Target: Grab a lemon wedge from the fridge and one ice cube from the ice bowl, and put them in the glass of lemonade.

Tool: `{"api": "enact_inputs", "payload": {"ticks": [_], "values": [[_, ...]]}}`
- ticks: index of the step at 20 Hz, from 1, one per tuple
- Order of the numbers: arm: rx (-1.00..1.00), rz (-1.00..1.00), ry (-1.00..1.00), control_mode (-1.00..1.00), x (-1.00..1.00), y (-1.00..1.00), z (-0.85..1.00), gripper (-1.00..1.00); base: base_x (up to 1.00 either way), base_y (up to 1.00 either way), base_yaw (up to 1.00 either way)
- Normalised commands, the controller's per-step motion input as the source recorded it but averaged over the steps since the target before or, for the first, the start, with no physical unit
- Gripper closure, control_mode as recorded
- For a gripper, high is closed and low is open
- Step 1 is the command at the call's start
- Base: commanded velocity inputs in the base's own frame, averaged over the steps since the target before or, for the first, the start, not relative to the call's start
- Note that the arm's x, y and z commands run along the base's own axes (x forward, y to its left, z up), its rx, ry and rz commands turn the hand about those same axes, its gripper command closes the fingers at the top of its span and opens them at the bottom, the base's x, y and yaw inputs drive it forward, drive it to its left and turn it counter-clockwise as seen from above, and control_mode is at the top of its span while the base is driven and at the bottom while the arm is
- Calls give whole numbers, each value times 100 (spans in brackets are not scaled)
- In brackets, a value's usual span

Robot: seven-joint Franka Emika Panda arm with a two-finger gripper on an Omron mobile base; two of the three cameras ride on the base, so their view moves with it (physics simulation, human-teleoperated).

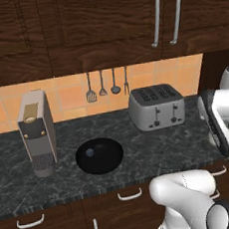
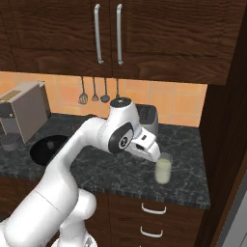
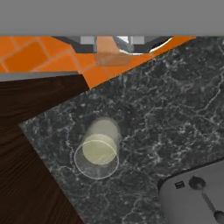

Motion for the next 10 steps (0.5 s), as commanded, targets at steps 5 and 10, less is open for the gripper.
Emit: {"api": "enact_inputs", "payload": {"ticks": [5,10], "values": [[1,-9,7,-100,49,-80,-6,100,0,0,0],[9,0,22,-100,95,-65,-16,100,0,0,0]]}}
